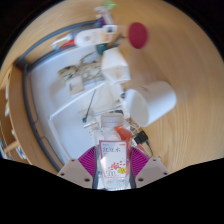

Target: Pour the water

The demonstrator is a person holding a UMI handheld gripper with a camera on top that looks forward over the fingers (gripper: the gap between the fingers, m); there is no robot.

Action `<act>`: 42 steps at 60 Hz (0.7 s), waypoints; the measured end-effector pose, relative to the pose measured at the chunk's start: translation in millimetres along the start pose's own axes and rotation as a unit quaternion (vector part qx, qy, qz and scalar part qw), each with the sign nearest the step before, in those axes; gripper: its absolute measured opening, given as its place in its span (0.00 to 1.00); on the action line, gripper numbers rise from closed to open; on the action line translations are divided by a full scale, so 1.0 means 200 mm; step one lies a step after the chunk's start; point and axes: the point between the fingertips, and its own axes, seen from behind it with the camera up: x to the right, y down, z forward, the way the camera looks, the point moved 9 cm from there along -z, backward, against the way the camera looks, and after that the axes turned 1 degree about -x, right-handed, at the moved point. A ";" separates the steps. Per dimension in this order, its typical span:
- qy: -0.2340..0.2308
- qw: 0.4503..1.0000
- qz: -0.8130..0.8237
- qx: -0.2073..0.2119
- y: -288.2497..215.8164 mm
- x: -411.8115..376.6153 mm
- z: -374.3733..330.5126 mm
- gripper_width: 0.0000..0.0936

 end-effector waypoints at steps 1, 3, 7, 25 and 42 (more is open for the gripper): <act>-0.001 1.000 -0.024 -0.004 0.00 -0.02 0.00 0.46; -0.010 0.997 -0.070 -0.009 0.02 -0.07 -0.02 0.46; -0.020 0.980 -0.198 -0.022 0.01 -0.21 -0.04 0.46; 0.040 0.731 -0.680 0.054 -0.37 -0.51 -0.18 0.48; 0.099 0.627 -0.752 0.177 -0.94 -0.42 -0.20 0.49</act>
